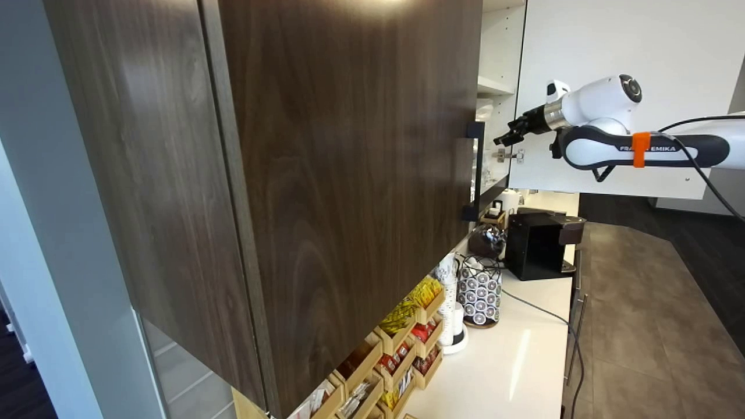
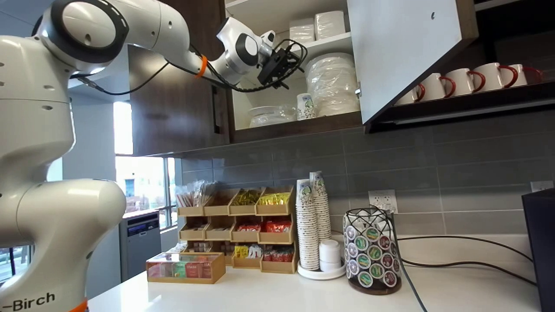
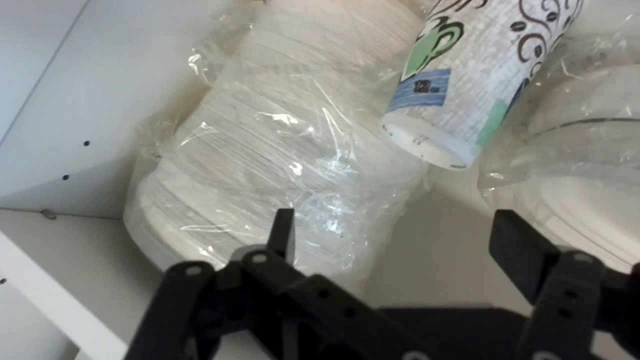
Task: Pick up the coffee cup from the counter and put it on the bottom shelf of the open cabinet
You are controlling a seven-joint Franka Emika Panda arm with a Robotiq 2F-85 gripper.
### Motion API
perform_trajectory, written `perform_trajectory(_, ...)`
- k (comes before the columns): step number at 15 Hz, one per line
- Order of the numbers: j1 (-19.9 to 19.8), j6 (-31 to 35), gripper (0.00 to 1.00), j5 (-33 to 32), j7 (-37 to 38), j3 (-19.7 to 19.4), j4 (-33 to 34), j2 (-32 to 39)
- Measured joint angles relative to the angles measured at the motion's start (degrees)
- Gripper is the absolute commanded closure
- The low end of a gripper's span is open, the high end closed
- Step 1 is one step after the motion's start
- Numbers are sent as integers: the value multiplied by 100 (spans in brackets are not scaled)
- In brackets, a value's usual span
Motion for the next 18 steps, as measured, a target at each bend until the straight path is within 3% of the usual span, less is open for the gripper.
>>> perform_trajectory(4,-707,-785,0,-998,765,1164,-164,-784)
perform_trajectory(7,-1030,-1398,0,-1176,1135,1897,-481,-1386)
perform_trajectory(8,-1272,-1508,0,-995,1138,2188,-623,-1522)
perform_trajectory(12,-2873,-1559,0,-26,893,3486,-1199,-1754)
perform_trajectory(14,-3126,-1559,0,73,875,3668,-1313,-1795)
perform_trajectory(18,-3152,-1559,0,80,874,3674,-1361,-1820)
